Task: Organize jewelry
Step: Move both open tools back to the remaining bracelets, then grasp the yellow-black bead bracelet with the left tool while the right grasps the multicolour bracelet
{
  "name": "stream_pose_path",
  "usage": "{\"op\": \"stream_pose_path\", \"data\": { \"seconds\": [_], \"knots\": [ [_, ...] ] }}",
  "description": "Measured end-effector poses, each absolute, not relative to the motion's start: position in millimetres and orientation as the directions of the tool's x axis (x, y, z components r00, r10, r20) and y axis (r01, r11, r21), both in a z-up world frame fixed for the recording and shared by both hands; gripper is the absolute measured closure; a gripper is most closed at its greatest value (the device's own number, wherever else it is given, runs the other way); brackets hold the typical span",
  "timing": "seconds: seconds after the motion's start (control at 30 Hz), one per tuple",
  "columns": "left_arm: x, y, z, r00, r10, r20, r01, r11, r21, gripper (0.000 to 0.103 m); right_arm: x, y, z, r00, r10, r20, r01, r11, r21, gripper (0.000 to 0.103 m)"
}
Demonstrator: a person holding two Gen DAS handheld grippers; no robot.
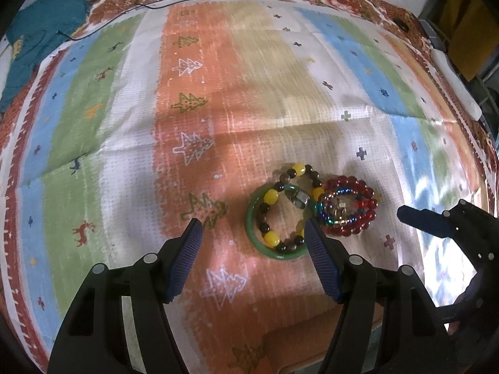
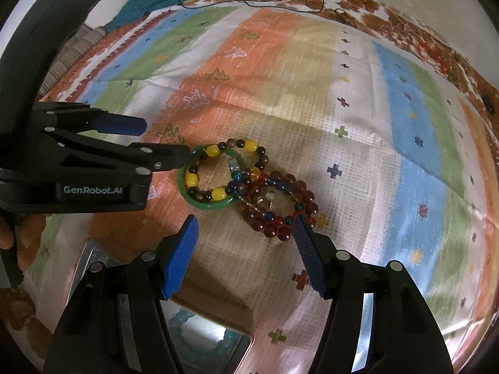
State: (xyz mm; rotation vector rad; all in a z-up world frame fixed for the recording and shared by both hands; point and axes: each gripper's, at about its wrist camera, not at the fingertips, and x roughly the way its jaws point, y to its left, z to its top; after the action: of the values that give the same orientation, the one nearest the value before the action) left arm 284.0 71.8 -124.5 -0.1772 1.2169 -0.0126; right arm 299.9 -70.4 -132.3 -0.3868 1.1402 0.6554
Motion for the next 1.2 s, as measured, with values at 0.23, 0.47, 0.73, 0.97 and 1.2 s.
{"op": "stream_pose_path", "data": {
  "seconds": [0.23, 0.47, 0.73, 0.97, 1.2],
  "knots": [
    [299, 71, -137, 0.318, -0.13, -0.939, -0.073, 0.984, -0.161, 0.035, 307, -62, -142, 0.241, 0.258, -0.936, -0.676, 0.736, 0.028, 0.04],
    [309, 75, -147, 0.306, -0.154, -0.939, -0.076, 0.98, -0.186, 0.036, 314, -59, -152, 0.229, 0.245, -0.942, -0.687, 0.726, 0.022, 0.041],
    [321, 67, -155, 0.298, -0.188, -0.936, -0.044, 0.977, -0.21, 0.039, 320, -55, -161, 0.228, 0.225, -0.947, -0.692, 0.721, 0.005, 0.048],
    [326, 63, -169, 0.263, -0.231, -0.937, -0.043, 0.967, -0.251, 0.052, 323, -50, -173, 0.203, 0.205, -0.958, -0.707, 0.707, 0.001, 0.058],
    [326, 68, -166, 0.29, -0.209, -0.934, -0.057, 0.97, -0.234, 0.073, 325, -50, -181, 0.192, 0.193, -0.962, -0.71, 0.704, -0.001, 0.073]
  ]
}}
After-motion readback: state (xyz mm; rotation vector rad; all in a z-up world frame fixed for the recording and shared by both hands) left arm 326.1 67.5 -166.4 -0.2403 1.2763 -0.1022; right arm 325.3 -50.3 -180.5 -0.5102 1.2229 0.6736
